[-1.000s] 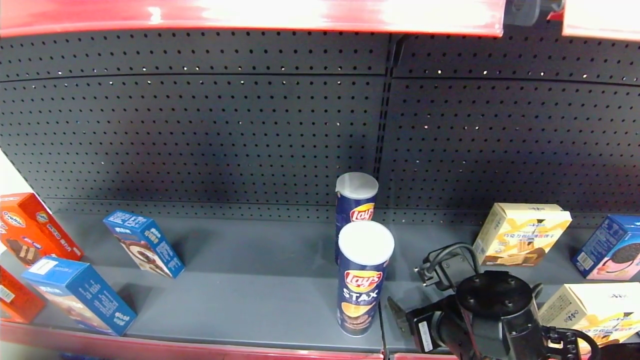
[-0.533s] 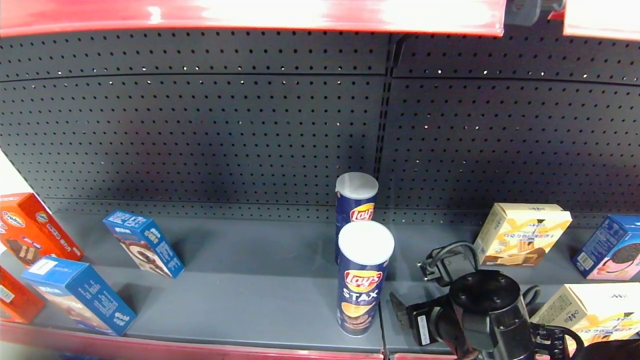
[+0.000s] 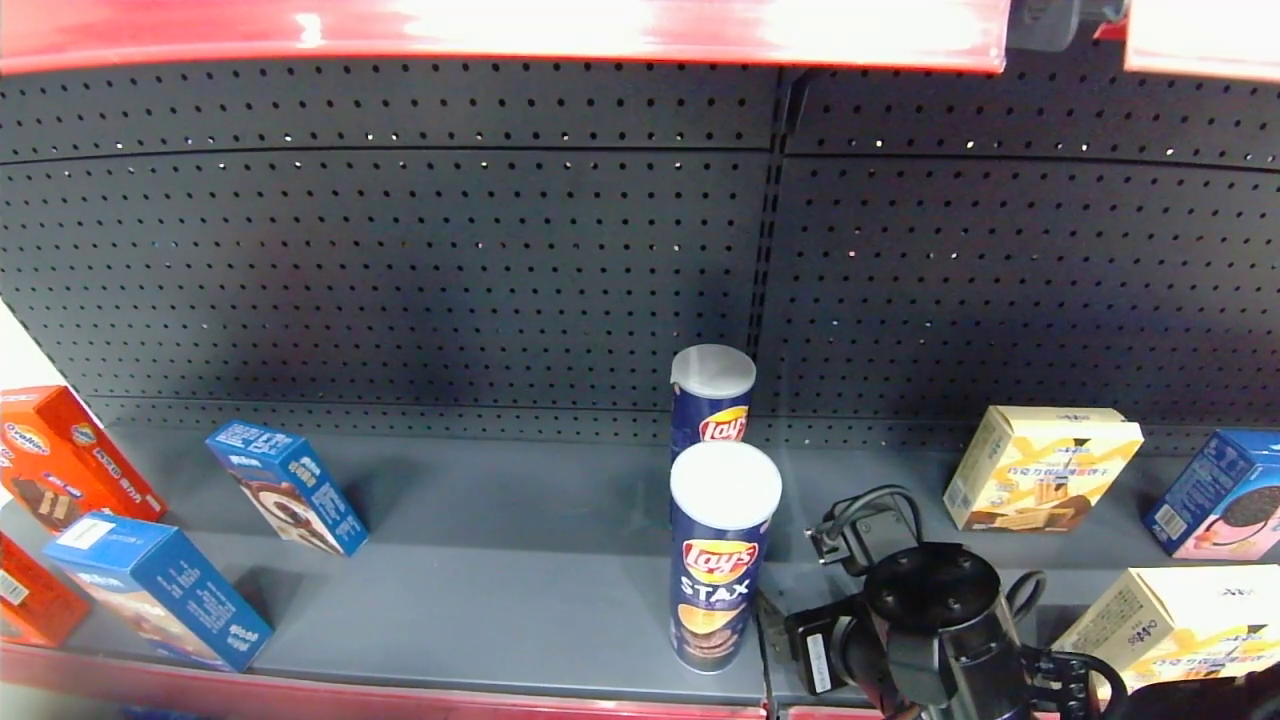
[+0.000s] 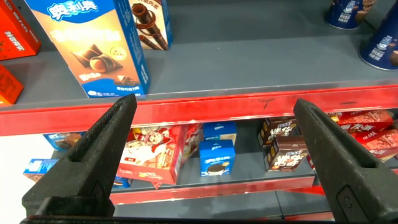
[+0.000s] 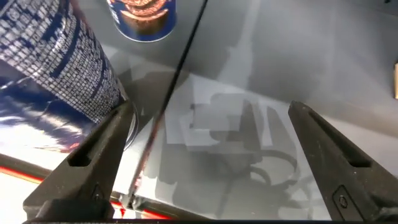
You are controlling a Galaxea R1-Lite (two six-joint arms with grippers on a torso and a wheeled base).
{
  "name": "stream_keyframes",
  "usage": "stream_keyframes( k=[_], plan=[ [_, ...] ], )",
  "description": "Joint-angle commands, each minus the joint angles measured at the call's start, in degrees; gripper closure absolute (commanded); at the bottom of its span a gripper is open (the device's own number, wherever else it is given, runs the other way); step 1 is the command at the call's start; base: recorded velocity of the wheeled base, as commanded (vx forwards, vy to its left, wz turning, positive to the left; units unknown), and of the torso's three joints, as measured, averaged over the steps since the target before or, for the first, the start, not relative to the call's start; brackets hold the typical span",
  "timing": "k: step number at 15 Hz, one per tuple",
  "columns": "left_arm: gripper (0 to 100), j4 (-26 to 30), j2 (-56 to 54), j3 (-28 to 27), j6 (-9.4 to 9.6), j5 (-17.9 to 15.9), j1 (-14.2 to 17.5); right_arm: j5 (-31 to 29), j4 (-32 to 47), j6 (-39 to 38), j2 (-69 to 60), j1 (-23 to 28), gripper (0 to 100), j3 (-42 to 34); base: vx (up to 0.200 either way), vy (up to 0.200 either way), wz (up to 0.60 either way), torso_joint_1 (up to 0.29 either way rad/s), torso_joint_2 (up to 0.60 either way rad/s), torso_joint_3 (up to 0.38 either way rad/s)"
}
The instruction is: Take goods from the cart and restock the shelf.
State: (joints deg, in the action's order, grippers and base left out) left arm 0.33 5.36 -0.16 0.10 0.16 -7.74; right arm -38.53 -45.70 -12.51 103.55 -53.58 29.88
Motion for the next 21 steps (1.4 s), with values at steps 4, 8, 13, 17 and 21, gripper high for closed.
stream_keyframes(
  k=[4, 8, 13, 17, 21],
  plan=[
    [0, 0.02, 0.09, -0.02, -0.01, 0.02, 0.01, 0.04, 0.00, 0.03, 1.13, -0.83, 0, 1.06, 0.000, 0.000, 0.00, 0.000, 0.00, 0.000],
    [0, 0.02, 0.09, 0.07, -0.01, 0.02, 0.01, -0.14, 0.00, -0.06, 1.04, -0.56, 0, 0.00, 0.000, 0.000, 0.00, 0.000, 0.00, 0.000],
    [0, 0.02, 0.09, -0.02, -0.01, 0.02, 0.01, -0.05, 0.26, 4.60, -8.98, 2.43, 0, -0.79, 0.000, 0.000, 0.00, 0.000, 0.00, 0.000],
    [0, 0.02, 0.17, -0.02, -0.01, 0.02, 0.01, 9.44, 0.18, 17.17, -20.05, 13.32, 0, -1.58, 0.000, 0.000, 0.00, 0.000, 0.00, 0.000],
    [0, 0.02, 0.09, -0.02, -0.01, 0.02, 0.01, 12.43, 2.02, 20.95, -30.33, 21.94, 0, -2.02, 0.000, 0.000, 0.00, 0.000, 0.00, 0.000]
  ],
)
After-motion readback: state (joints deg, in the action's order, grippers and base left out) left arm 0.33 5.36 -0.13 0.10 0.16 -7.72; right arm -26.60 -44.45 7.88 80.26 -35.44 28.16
